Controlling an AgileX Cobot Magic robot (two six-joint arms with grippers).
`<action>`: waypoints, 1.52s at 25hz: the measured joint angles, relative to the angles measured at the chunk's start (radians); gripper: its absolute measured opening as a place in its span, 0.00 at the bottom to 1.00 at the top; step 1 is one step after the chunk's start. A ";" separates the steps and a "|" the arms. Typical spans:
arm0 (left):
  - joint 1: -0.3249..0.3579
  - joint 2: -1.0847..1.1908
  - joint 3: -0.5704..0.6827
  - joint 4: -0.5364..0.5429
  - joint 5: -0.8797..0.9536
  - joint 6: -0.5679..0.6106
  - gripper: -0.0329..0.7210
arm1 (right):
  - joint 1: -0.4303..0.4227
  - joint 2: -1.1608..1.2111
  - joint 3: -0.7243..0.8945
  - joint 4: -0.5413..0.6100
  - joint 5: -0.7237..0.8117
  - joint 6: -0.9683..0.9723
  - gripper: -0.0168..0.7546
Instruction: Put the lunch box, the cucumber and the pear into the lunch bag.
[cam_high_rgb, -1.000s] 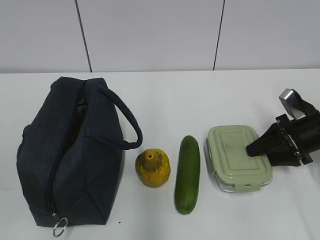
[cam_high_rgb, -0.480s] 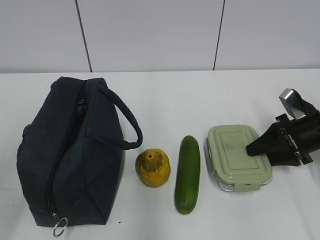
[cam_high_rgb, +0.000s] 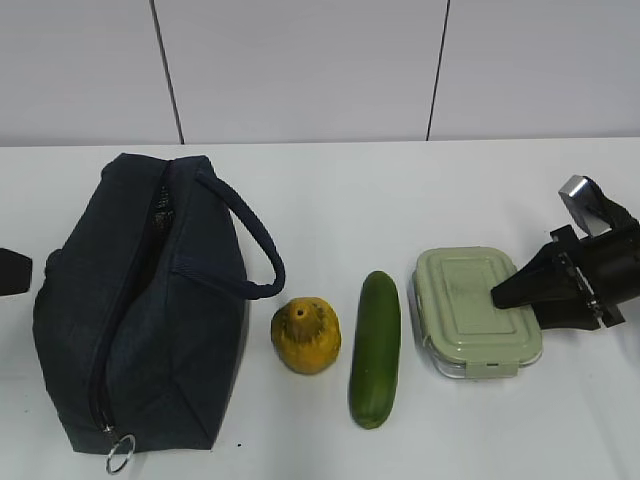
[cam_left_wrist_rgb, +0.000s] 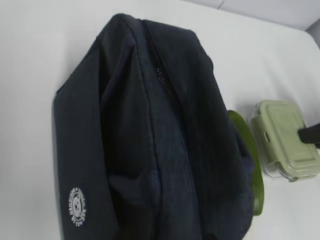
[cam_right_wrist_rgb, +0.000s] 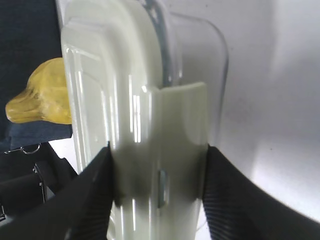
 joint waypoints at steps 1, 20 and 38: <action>0.000 0.032 -0.012 -0.012 0.005 0.020 0.40 | 0.000 0.000 0.000 0.001 -0.002 0.000 0.52; 0.000 0.343 -0.058 -0.074 0.040 0.091 0.03 | 0.000 0.000 0.000 0.013 -0.009 0.025 0.52; 0.000 0.343 -0.058 -0.084 0.041 0.092 0.02 | 0.000 -0.133 0.001 0.063 -0.046 0.053 0.52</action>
